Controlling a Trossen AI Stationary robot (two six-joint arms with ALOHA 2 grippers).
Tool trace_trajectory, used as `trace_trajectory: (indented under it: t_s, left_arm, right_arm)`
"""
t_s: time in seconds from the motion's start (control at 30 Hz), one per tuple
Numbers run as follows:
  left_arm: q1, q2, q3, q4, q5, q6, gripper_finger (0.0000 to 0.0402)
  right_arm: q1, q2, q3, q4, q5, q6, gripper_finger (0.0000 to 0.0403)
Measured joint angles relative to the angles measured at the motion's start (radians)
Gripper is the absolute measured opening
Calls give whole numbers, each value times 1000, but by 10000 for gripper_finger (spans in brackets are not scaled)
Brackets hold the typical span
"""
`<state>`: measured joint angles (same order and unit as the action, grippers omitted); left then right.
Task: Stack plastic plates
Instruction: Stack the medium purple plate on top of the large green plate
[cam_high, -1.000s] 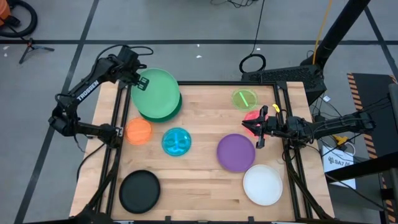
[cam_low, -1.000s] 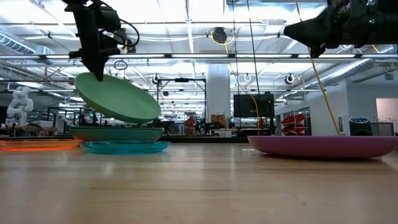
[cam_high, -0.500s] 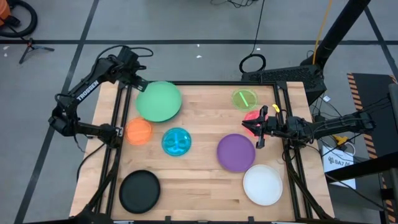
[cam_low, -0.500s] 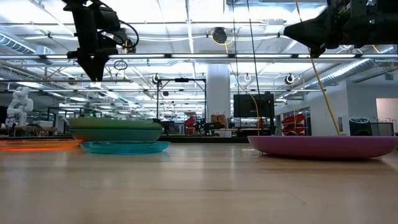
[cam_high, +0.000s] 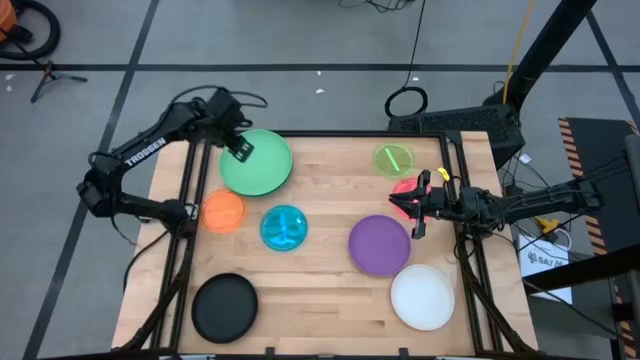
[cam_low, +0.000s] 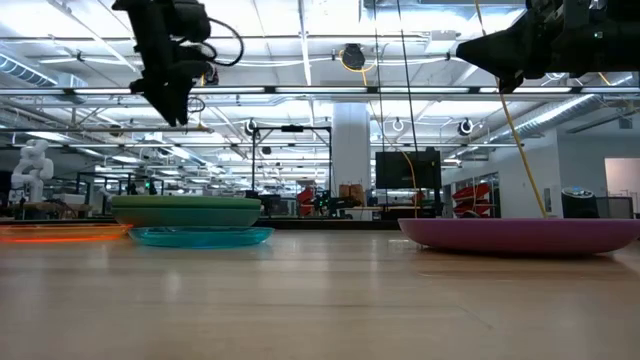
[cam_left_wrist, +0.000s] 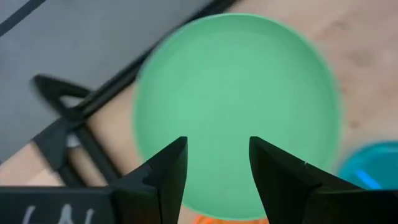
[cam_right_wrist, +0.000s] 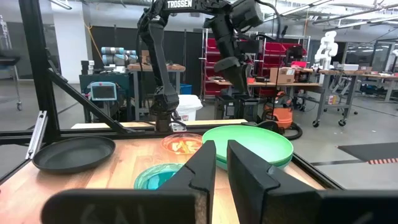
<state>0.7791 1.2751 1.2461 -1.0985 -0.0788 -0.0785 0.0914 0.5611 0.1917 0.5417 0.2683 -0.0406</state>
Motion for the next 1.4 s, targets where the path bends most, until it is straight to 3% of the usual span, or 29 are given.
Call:
trace_trajectory:
  t_s: [0.13, 0.37, 0.53, 0.73, 1.0, 1.2, 1.4]
  left_arm:
    - [-173, 0, 0, 31, 0, -37, 177]
    - [-594, 0, 0, 219, -25, -33, 177]
    - [-871, 0, 0, 359, -115, 47, 177]
    - [-1088, 0, 0, 410, -216, 105, 177]
    - [-1208, -13, -91, 482, -324, 96, 177]
    - [-1185, -12, -151, 612, -324, 123, 177]
    - [-1137, -13, -151, 576, -326, 89, 177]
  right_arm:
    - [0, 0, 0, 0, 36, 15, 36]
    - [2, 38, 123, -105, 44, 83, 36]
    - [2, 148, 256, -235, 43, 194, 36]
    - [11, 329, 400, -422, 41, 384, 36]
    - [45, 501, 603, -796, 38, 592, 36]
    - [44, 537, 656, -1063, 22, 674, 36]
    - [57, 538, 657, -1166, -15, 660, 36]
